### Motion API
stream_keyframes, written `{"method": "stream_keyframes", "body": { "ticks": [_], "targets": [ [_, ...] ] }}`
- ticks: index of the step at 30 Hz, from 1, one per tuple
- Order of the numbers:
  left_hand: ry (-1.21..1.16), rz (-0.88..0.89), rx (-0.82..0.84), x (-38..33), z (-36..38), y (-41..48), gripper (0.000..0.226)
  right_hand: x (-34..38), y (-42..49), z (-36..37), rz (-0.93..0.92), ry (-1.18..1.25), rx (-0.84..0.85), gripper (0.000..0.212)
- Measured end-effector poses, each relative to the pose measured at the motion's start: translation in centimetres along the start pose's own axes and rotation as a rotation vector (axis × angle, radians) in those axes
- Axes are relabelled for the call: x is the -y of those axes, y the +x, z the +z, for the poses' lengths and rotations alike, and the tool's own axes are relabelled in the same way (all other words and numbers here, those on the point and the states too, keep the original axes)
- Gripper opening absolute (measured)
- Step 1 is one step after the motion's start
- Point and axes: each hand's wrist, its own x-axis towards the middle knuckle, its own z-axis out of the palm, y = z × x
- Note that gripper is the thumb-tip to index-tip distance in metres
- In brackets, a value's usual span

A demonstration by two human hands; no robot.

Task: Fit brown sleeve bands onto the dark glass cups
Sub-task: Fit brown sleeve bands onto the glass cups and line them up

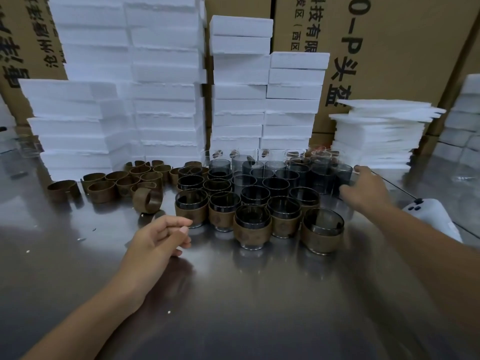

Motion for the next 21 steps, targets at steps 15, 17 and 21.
{"method": "stream_keyframes", "body": {
  "ticks": [15, 17, 21],
  "targets": [
    [-0.019, -0.005, 0.012, 0.0, 0.1, 0.0, 0.016, -1.8, 1.6, 2.3, 0.049, 0.06, 0.054, 0.021],
    [-0.017, -0.006, 0.012, 0.0, 0.0, -0.1, 0.015, -2.1, 0.9, 2.4, 0.021, 0.055, 0.049, 0.025],
    [-0.02, -0.001, 0.01, -0.1, 0.0, -0.1, 0.016, -1.8, -0.8, 1.9, -0.003, 0.1, 0.016, 0.029]
  ]
}}
